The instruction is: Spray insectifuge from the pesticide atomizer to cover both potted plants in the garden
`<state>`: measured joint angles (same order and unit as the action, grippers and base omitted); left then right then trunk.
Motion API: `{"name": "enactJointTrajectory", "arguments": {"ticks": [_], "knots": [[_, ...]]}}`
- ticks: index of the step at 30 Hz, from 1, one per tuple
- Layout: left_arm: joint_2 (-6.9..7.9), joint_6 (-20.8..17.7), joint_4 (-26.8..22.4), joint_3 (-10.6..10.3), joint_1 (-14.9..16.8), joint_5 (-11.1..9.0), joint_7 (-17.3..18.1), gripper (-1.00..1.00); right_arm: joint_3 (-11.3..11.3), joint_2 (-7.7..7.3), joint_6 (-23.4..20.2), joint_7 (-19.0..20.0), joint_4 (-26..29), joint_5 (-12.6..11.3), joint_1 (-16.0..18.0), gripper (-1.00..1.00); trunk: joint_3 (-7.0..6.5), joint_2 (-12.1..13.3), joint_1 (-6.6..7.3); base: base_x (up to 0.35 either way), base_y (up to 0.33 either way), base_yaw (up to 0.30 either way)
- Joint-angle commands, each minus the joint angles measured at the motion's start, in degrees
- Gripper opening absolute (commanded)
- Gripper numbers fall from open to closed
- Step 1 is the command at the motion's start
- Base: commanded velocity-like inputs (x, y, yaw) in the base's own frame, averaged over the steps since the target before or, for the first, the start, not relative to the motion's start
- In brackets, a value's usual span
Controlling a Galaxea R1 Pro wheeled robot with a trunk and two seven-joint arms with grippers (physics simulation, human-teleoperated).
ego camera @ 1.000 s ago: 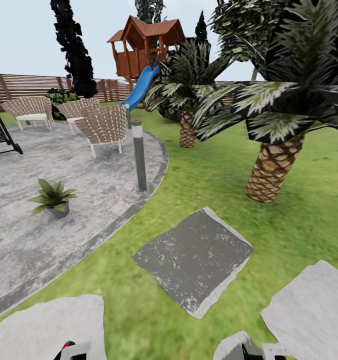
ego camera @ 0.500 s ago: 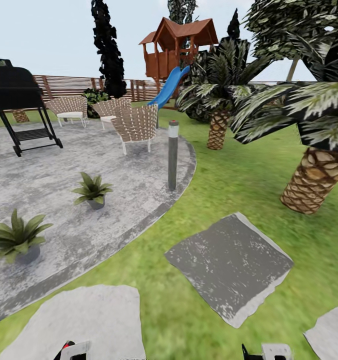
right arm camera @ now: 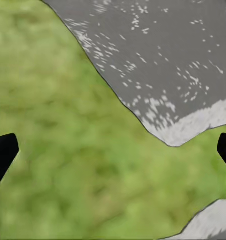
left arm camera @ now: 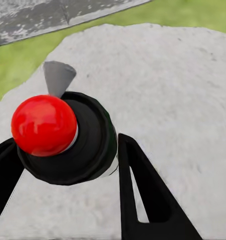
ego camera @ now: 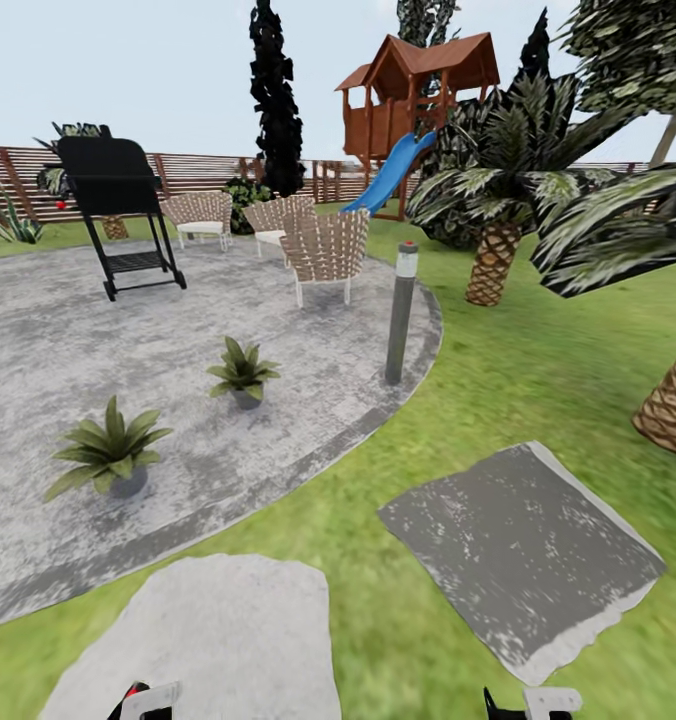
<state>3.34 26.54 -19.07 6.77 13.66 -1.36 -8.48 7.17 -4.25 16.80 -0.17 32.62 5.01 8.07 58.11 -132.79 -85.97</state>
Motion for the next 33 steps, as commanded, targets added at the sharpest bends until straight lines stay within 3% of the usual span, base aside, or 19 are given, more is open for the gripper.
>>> {"name": "enactJointTrajectory", "arguments": {"ticks": [1,9,33], "knots": [[0.0,0.19,0.07,-0.03,0.05,-0.13,-0.07,-1.0,0.22,0.03,0.16,-0.01,-0.02,0.53,0.01,1.0,0.05,-0.02,0.01,0.0,0.006,0.279],[0.0,0.18,0.08,0.02,0.05,-0.2,-0.12,-1.0,0.22,0.03,0.16,-0.01,-0.02,0.53,0.01,1.0,0.05,-0.02,0.01,0.0,0.1,0.279],[0.15,0.26,0.09,0.08,0.05,-0.22,-0.07,-1.0,0.22,0.03,0.12,-0.01,-0.02,0.53,0.01,1.0,0.05,-0.02,0.01,0.052,0.302,0.279]]}}
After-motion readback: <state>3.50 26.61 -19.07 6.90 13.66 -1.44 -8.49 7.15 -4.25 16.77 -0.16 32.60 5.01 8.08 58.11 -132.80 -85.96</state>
